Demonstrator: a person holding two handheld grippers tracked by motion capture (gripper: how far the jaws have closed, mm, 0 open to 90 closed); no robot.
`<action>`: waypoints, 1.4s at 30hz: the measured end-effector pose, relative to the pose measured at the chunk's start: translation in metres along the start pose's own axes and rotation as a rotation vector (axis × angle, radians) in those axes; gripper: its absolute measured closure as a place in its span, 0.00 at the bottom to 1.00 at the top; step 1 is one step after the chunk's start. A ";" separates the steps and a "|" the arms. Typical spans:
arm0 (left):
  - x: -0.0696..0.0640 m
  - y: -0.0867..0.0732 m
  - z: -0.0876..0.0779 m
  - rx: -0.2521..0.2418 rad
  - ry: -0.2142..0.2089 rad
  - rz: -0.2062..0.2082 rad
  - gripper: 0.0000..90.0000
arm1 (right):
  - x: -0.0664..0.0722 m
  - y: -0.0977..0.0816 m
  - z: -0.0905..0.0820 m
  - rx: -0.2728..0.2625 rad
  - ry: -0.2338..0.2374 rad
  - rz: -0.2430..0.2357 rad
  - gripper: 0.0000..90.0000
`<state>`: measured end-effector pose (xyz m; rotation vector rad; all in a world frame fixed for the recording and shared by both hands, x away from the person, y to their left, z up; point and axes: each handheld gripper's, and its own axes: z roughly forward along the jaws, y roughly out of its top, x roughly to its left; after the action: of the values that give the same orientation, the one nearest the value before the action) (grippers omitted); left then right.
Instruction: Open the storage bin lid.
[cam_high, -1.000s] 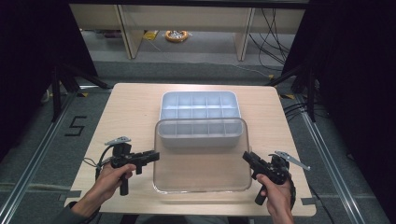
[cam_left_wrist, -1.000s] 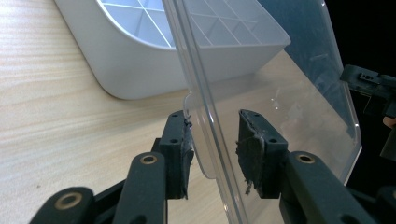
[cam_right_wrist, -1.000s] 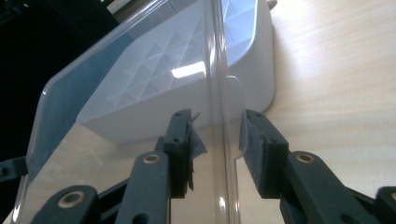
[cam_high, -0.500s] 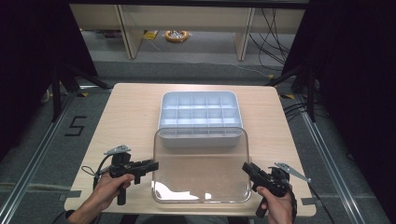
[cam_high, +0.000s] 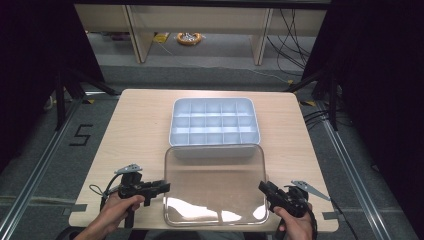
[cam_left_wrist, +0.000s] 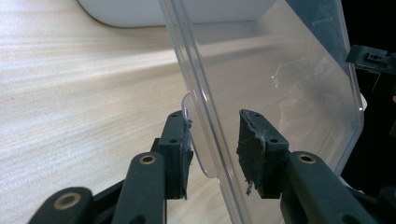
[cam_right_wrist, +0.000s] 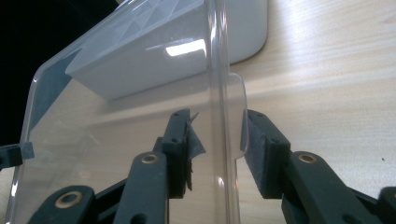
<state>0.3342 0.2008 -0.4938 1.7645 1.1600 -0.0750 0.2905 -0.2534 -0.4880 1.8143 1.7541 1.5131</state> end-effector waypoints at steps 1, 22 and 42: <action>0.000 -0.001 0.001 0.002 0.003 0.000 0.70 | -0.001 -0.001 0.001 0.004 -0.013 -0.009 0.71; 0.002 -0.006 0.009 0.035 0.040 0.040 0.65 | -0.005 -0.013 0.006 0.061 -0.041 -0.008 0.69; 0.004 -0.008 0.017 0.087 0.103 0.091 0.62 | -0.014 -0.015 0.015 0.130 -0.051 0.001 0.67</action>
<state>0.3378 0.1914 -0.5100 1.9146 1.1625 0.0205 0.2951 -0.2535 -0.5131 1.8969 1.8676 1.3698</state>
